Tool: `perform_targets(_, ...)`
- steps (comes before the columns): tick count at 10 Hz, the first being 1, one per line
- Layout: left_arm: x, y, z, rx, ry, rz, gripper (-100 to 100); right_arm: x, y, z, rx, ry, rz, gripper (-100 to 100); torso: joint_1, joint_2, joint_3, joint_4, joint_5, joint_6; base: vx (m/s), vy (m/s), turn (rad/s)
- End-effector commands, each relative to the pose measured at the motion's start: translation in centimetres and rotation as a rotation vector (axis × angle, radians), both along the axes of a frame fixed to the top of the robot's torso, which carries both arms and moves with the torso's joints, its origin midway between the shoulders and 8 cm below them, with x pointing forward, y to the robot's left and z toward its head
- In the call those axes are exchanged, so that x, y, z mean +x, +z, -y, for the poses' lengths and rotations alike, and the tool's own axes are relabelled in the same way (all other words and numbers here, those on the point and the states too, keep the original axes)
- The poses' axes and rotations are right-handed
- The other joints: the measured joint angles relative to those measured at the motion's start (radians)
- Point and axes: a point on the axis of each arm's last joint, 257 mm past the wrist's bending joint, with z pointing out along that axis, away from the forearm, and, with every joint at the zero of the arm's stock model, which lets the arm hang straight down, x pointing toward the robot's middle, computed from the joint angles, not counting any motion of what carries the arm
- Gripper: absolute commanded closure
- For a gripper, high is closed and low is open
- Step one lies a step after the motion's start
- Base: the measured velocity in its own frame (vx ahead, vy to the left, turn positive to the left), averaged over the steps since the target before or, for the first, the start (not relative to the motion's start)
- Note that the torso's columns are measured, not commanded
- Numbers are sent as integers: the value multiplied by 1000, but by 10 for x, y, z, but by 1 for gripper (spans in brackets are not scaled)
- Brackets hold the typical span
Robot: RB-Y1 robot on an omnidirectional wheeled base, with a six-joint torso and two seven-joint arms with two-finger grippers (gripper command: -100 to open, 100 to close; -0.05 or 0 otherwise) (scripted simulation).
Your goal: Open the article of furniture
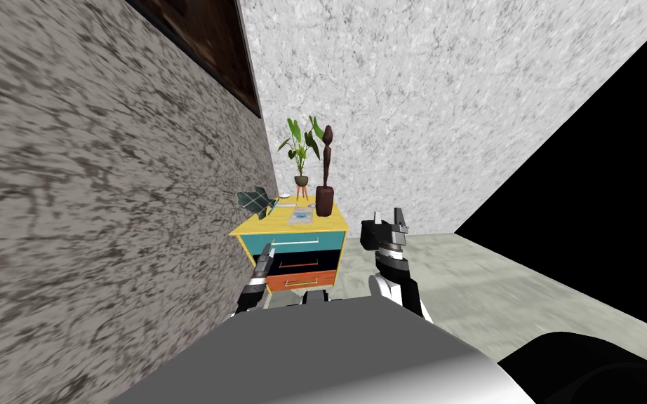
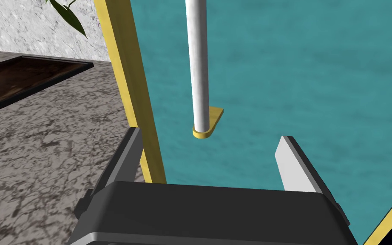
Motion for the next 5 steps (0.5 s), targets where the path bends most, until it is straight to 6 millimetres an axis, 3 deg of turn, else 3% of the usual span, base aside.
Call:
perform_targets(1, 10, 2, 2, -15, 1, -16, -100, 0, 0, 0, 0, 0, 0, 0, 0, 0, 0, 0, 0, 0, -39, -16, 12)
perform_targets(5, 26, 4, 4, -30, -1, -40, -100, 0, 0, 0, 0, 0, 0, 0, -1, 0, 0, 0, 0, 0, -38, -17, 11)
